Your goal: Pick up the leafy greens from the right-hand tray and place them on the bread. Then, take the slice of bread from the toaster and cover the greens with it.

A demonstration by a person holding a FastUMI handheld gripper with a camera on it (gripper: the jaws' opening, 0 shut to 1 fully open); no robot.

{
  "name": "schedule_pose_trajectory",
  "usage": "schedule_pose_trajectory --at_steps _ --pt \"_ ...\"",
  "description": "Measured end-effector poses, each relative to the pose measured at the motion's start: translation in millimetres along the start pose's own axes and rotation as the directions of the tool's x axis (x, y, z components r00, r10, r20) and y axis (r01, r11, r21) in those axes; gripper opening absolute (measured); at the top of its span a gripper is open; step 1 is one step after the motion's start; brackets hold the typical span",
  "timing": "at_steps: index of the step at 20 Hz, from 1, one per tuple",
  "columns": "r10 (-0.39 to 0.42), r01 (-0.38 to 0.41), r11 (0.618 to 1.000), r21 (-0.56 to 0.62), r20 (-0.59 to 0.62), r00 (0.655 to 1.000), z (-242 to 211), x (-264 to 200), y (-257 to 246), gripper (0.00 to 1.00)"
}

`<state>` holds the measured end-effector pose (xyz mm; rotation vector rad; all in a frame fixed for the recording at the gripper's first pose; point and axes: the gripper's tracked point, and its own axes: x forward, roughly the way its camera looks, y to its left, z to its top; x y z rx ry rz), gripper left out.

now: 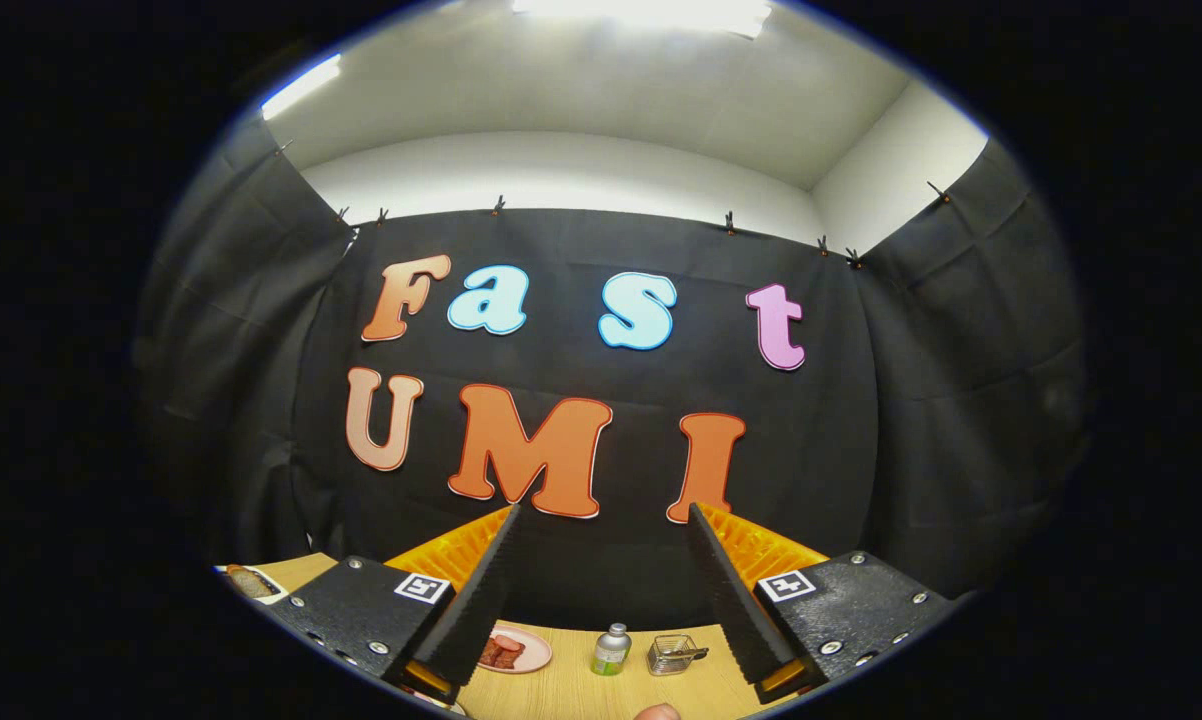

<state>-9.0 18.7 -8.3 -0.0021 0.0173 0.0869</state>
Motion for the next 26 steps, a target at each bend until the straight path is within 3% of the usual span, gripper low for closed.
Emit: schedule_pose_trajectory --at_steps 3,11,14,22,26 --pt "-0.024 0.021 0.999 -0.045 -0.052 0.998 -24 0 -8 0.96" --pt "0.058 -0.067 0.997 -0.026 -0.255 0.965 -113 -10 8 0.95" --pt "0.076 -0.087 0.996 -0.018 -0.339 0.938 -152 -14 8 0.95" --pt "0.162 -0.170 0.984 0.048 -0.628 0.761 -273 -48 23 0.94" --pt "0.226 -0.202 0.971 0.127 -0.765 0.603 -336 -79 39 0.94"
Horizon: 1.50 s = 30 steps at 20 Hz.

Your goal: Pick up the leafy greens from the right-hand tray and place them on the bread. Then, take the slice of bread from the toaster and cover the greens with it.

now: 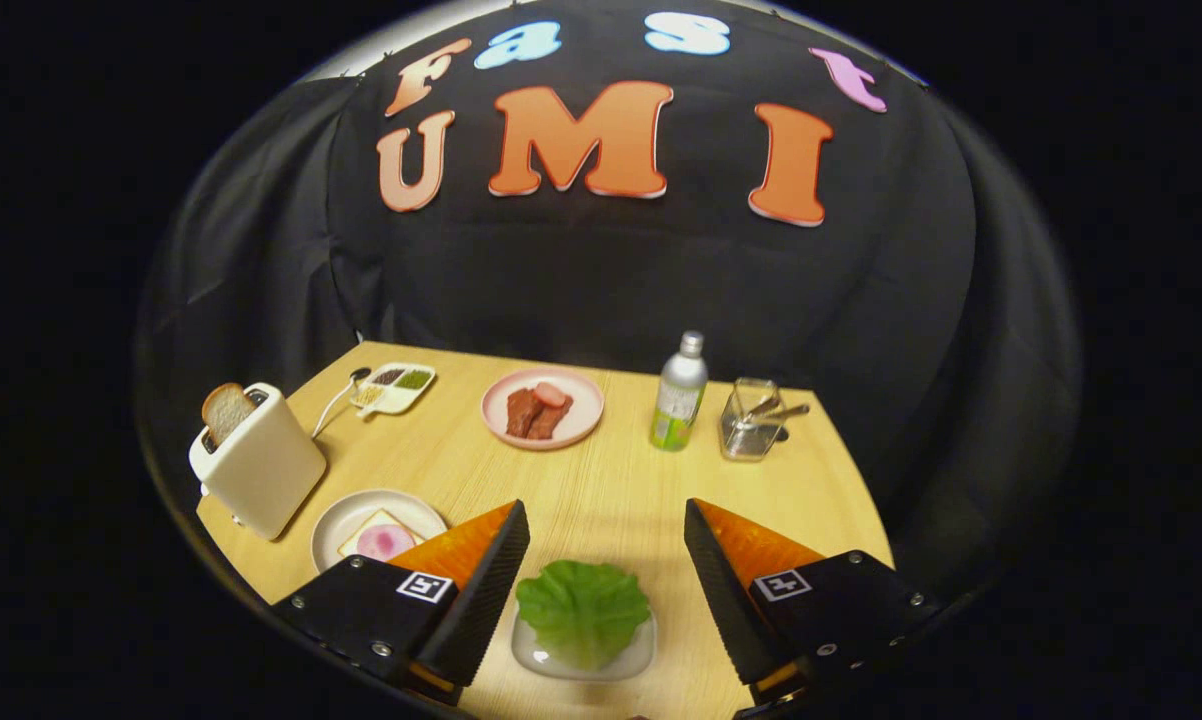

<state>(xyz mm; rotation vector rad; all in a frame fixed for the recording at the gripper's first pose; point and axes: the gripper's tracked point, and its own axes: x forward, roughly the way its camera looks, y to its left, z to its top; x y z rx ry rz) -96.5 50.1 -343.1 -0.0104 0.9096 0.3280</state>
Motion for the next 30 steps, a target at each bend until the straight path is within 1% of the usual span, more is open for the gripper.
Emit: schedule_pose_trajectory --at_steps 1,5,8,12,16,18,21,22,23,26,28,29,30 --pt "0.002 -0.002 1.000 0.001 -0.032 0.999 -15 4 0 0.92" --pt "0.021 -0.028 0.999 -0.039 -0.170 0.985 -62 18 1 0.92" --pt "0.040 -0.055 0.997 -0.047 -0.270 0.962 -93 26 3 0.92" --pt "0.052 -0.078 0.996 -0.050 -0.389 0.920 -129 38 8 0.91" --pt "0.024 -0.067 0.995 -0.079 -0.450 0.893 -144 52 7 0.90" --pt "0.013 -0.066 0.994 -0.092 -0.488 0.873 -153 57 7 0.90" --pt "0.021 -0.080 0.993 -0.088 -0.534 0.845 -164 62 10 0.88" --pt "0.036 -0.085 0.994 -0.067 -0.533 0.845 -163 63 15 0.88" --pt "0.040 -0.093 0.993 -0.072 -0.537 0.843 -164 64 14 0.86" --pt "0.048 -0.109 0.991 -0.083 -0.536 0.843 -164 63 13 0.84" --pt "0.046 -0.104 0.992 -0.077 -0.537 0.842 -163 63 10 0.72" --pt "0.043 -0.100 0.992 -0.078 -0.536 0.843 -163 62 10 0.58" --pt "0.040 -0.095 0.993 -0.076 -0.532 0.846 -163 62 9 0.47"
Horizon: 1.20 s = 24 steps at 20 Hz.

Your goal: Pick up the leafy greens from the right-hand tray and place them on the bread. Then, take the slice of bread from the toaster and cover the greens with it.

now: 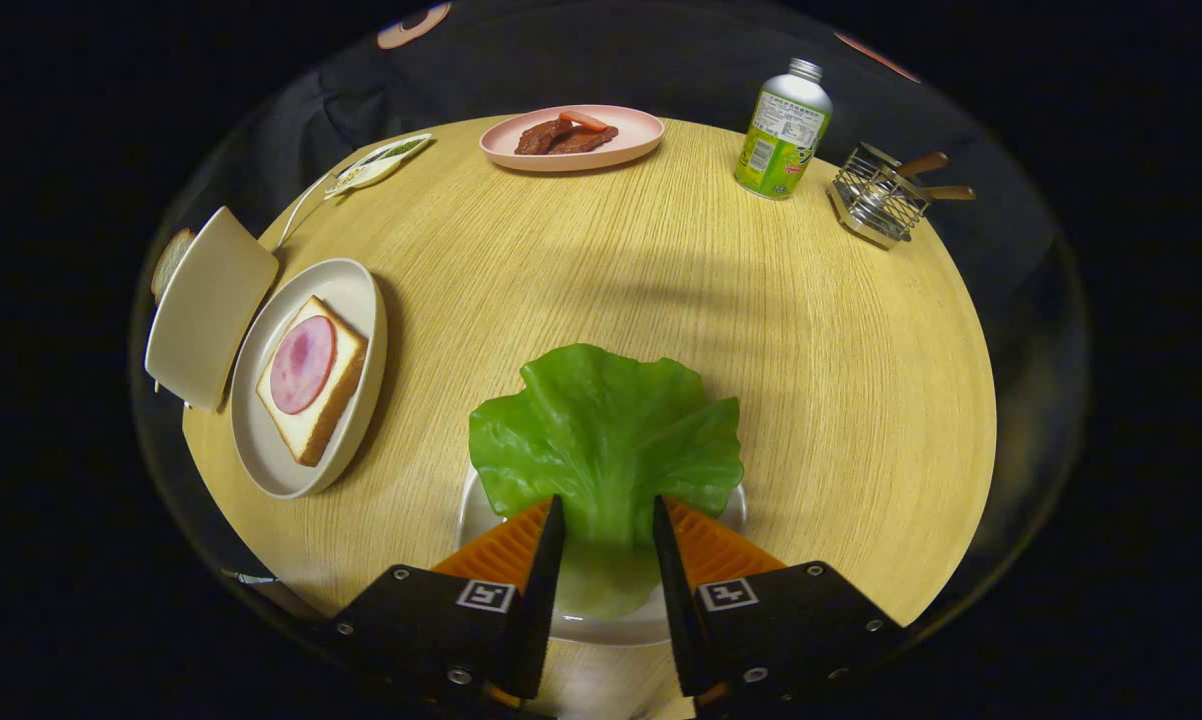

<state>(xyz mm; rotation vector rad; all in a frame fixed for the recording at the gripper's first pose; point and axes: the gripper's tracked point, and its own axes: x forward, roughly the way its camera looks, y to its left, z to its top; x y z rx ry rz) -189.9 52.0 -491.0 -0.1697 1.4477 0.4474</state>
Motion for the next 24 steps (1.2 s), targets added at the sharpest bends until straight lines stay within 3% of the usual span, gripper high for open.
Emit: schedule_pose_trajectory --at_steps 3,6,13,19,24 --pt "-0.007 0.007 1.000 0.003 0.020 1.000 1 -1 2 0.16" --pt "-0.006 0.006 1.000 0.005 0.020 1.000 1 -2 5 0.05" --pt "0.014 -0.011 1.000 -0.029 0.084 0.996 11 -44 26 0.03" --pt "0.059 -0.054 0.998 -0.032 0.173 0.983 46 -83 58 0.03" --pt "0.120 -0.096 0.987 -0.130 0.195 0.973 71 -93 106 0.03"
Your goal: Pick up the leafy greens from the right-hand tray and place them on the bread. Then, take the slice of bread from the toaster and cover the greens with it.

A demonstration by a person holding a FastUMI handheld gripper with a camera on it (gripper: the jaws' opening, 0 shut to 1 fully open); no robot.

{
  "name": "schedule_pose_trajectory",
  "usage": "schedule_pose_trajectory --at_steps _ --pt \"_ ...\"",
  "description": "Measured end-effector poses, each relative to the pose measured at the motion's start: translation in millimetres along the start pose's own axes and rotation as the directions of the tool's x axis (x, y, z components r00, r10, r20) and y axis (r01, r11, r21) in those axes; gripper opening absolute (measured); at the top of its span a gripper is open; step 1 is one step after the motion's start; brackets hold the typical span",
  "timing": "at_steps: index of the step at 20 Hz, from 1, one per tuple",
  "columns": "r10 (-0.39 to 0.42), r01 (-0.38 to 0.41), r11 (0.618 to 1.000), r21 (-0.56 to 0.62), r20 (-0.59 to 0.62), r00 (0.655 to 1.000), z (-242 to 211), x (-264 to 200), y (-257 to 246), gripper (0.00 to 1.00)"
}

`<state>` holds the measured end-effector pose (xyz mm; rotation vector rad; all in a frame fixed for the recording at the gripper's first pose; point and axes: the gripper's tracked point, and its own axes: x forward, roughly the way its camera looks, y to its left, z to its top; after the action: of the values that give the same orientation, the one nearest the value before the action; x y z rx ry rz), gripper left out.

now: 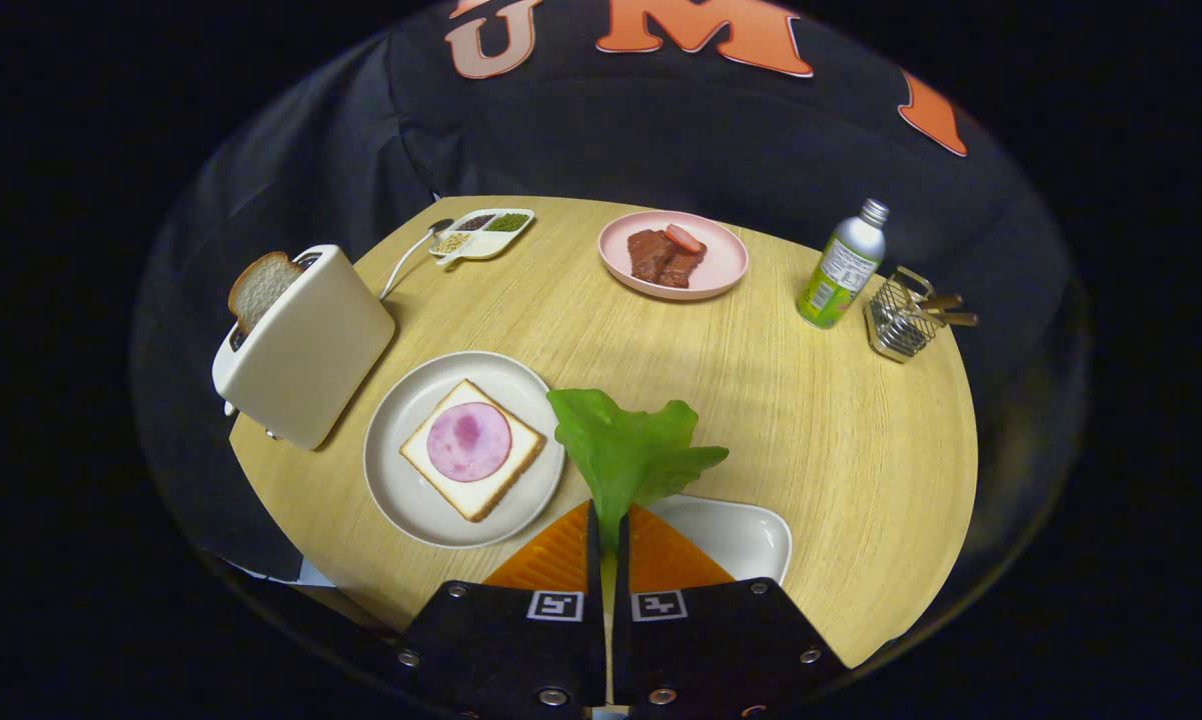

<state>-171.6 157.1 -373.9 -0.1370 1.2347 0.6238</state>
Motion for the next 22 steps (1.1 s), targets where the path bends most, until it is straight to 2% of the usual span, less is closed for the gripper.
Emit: schedule_pose_trajectory --at_steps 7,10,12,15,18,19,22 --pt "0.097 -0.099 0.993 -0.069 -0.032 0.995 17 30 74 0.03" --pt "0.085 -0.089 0.992 -0.087 -0.047 0.995 21 48 88 0.04" --pt "0.065 -0.071 0.993 -0.092 -0.069 0.995 21 62 89 0.07" --pt "0.092 -0.099 0.993 -0.067 -0.111 0.990 14 72 104 0.14" --pt "0.019 -0.033 0.995 -0.096 -0.143 0.990 5 79 90 0.23" --pt "0.017 -0.031 0.995 -0.094 -0.144 0.989 3 79 90 0.28" --pt "0.057 -0.063 0.997 -0.051 -0.123 0.991 7 75 96 0.35"
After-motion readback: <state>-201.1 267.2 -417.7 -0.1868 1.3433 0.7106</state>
